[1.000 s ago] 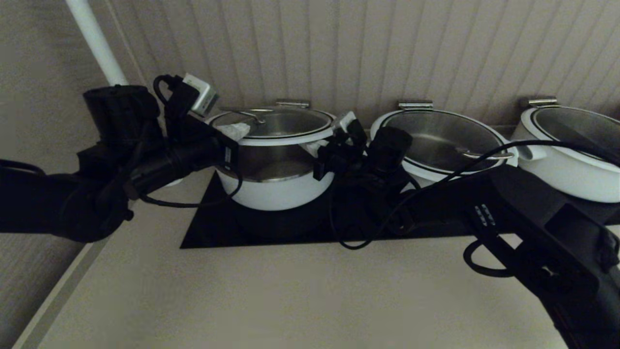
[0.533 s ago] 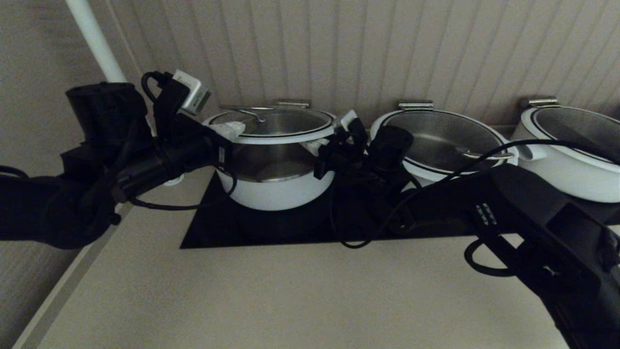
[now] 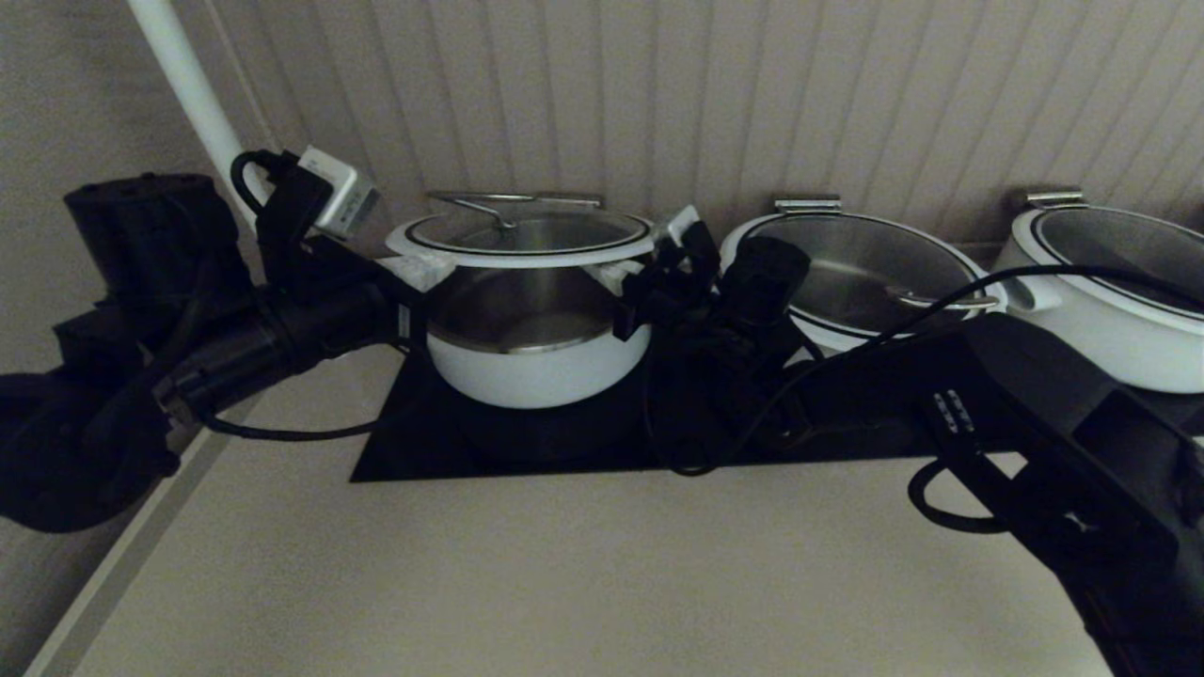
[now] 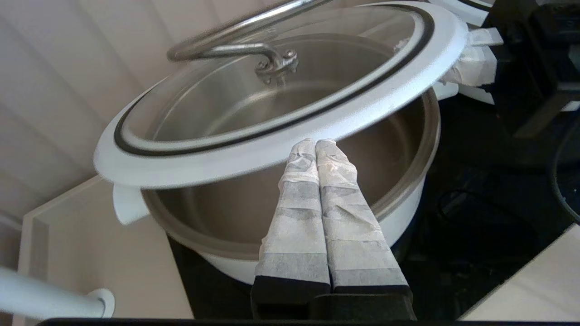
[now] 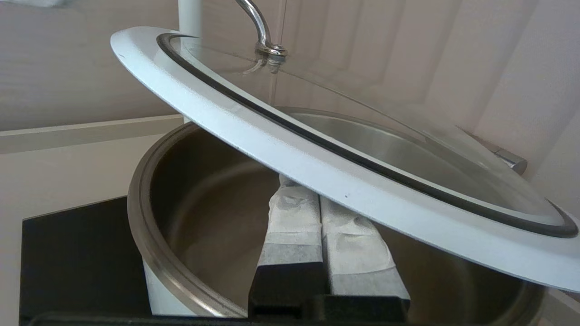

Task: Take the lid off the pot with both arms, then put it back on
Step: Hold the pot lid with the right arm

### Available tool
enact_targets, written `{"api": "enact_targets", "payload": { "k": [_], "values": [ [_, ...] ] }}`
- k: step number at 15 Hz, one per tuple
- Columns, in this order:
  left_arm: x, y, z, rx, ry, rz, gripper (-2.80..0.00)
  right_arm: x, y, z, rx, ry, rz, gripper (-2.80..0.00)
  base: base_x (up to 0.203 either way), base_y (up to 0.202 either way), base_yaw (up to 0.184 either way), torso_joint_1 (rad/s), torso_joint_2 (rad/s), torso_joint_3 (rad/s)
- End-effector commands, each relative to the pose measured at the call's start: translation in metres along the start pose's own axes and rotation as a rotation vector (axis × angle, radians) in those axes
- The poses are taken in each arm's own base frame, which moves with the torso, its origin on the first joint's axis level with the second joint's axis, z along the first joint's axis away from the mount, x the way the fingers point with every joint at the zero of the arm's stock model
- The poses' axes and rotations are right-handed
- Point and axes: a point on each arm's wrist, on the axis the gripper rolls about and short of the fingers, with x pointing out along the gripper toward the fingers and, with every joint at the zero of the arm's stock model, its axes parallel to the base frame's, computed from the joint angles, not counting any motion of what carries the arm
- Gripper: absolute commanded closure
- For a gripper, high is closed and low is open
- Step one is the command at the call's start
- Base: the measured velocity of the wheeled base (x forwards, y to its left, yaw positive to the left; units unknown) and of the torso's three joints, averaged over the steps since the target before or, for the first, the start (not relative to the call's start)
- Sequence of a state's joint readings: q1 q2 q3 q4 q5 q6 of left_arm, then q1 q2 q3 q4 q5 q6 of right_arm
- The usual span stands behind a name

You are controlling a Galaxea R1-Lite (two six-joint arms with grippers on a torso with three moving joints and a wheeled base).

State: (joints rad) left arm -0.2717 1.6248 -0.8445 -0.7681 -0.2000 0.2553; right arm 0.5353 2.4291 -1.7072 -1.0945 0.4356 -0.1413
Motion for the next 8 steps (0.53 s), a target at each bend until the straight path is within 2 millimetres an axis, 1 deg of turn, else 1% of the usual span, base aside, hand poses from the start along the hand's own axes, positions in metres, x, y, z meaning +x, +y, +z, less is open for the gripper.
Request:
{"api": "enact_targets", "payload": {
  "k": [1,5,8],
  "values": [
    [-0.010,0.003,0.006,0.005,-0.019,0.017,0.00,0.000,-0.001,0.004,-0.007,-0.013,0.001,0.00,0.000,0.000,0.000,0.000,0.00,0.000],
    [-0.021,0.008,0.011,0.002,-0.030,0.052,0.00,0.000,-0.001,0.004,-0.007,-0.013,0.001,0.00,0.000,0.000,0.000,0.000,0.00,0.000],
    [-0.025,0.010,0.012,0.002,-0.033,0.063,0.00,0.000,-0.001,0.004,-0.007,-0.013,0.001,0.00,0.000,0.000,0.000,0.000,0.00,0.000]
  ]
}}
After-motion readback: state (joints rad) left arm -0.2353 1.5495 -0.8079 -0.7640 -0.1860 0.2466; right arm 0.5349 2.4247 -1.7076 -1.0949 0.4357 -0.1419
